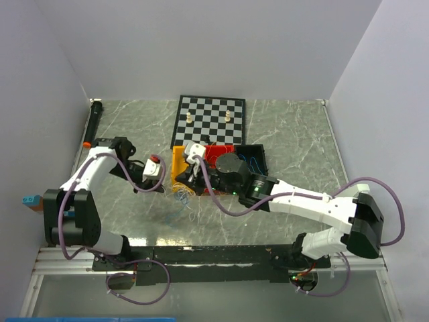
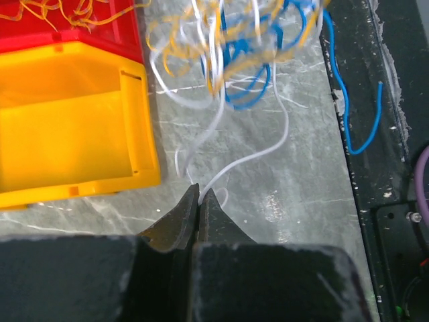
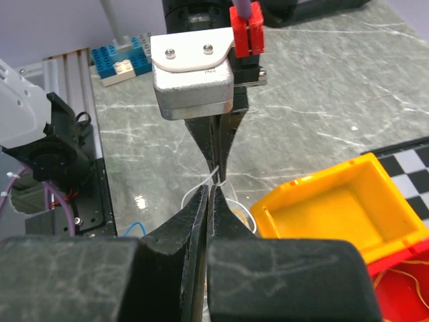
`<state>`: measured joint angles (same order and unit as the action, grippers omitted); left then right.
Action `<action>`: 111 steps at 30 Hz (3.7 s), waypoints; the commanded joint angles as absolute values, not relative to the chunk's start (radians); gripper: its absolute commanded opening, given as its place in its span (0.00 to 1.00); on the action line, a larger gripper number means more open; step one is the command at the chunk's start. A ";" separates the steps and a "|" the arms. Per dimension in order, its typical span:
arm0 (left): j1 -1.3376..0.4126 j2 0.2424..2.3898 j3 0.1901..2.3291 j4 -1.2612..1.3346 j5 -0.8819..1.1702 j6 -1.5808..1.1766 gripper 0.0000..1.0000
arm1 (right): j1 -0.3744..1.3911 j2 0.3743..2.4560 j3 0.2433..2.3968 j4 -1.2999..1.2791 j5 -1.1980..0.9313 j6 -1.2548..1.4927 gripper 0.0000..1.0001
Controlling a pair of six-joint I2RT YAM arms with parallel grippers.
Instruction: Untangle the cables
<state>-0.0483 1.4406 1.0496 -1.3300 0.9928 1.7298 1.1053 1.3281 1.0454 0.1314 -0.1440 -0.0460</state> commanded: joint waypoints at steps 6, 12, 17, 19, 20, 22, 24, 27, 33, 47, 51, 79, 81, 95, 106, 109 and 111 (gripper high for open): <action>-0.023 1.537 1.054 -1.207 0.918 1.594 0.01 | 1.059 1.068 0.996 0.077 -0.080 -0.052 0.00; -0.021 1.549 0.993 -1.075 0.799 1.494 0.01 | 1.017 0.908 0.977 0.003 -0.075 -0.041 0.00; -0.020 1.534 0.922 -0.971 0.657 1.444 0.01 | 1.009 0.801 0.985 -0.104 -0.035 -0.055 0.00; -0.021 1.526 0.881 -0.922 0.583 1.433 0.01 | 1.009 0.750 0.994 -0.132 -0.015 -0.061 0.00; -0.021 1.523 0.861 -0.904 0.554 1.430 0.01 | 1.009 0.729 0.999 -0.147 -0.008 -0.064 0.00; -0.018 1.520 0.836 -0.870 0.506 1.422 0.01 | 1.009 0.689 1.011 -0.167 -0.002 -0.071 0.00; -0.020 1.520 0.813 -0.848 0.473 1.414 0.01 | 1.008 0.654 1.032 -0.192 -0.002 -0.083 0.00; -0.014 1.523 0.789 -0.825 0.433 1.410 0.01 | 1.009 0.615 1.089 -0.236 -0.002 -0.100 0.00; -0.006 1.522 0.746 -0.785 0.368 1.408 0.01 | 1.008 0.542 1.180 -0.296 -0.009 -0.127 0.00; -0.005 1.534 0.690 -0.692 0.250 1.394 0.01 | 1.009 0.413 1.295 -0.256 0.259 -0.282 0.00; -0.005 1.546 0.666 -0.652 0.204 1.396 0.01 | 1.009 0.365 1.276 -0.143 0.357 -0.356 0.00; -0.067 1.362 1.354 -1.376 1.262 1.444 0.97 | 1.017 0.873 1.069 0.051 -0.261 0.155 0.00; -0.107 1.391 1.374 -1.378 1.287 1.419 0.97 | 1.017 0.890 1.083 0.061 -0.275 0.155 0.00; -0.379 1.555 1.477 -1.376 1.365 1.439 0.89 | 1.016 0.945 1.114 0.114 -0.310 0.149 0.00; -0.429 1.572 1.493 -1.376 1.356 1.394 0.19 | 1.009 0.934 1.097 0.118 -0.285 0.133 0.00; -0.443 1.565 1.499 -1.377 1.353 1.373 0.01 | 1.002 0.927 1.075 0.126 -0.269 0.135 0.00; -0.454 1.557 1.496 -1.378 1.335 1.362 0.04 | 0.994 0.920 1.062 0.135 -0.262 0.141 0.00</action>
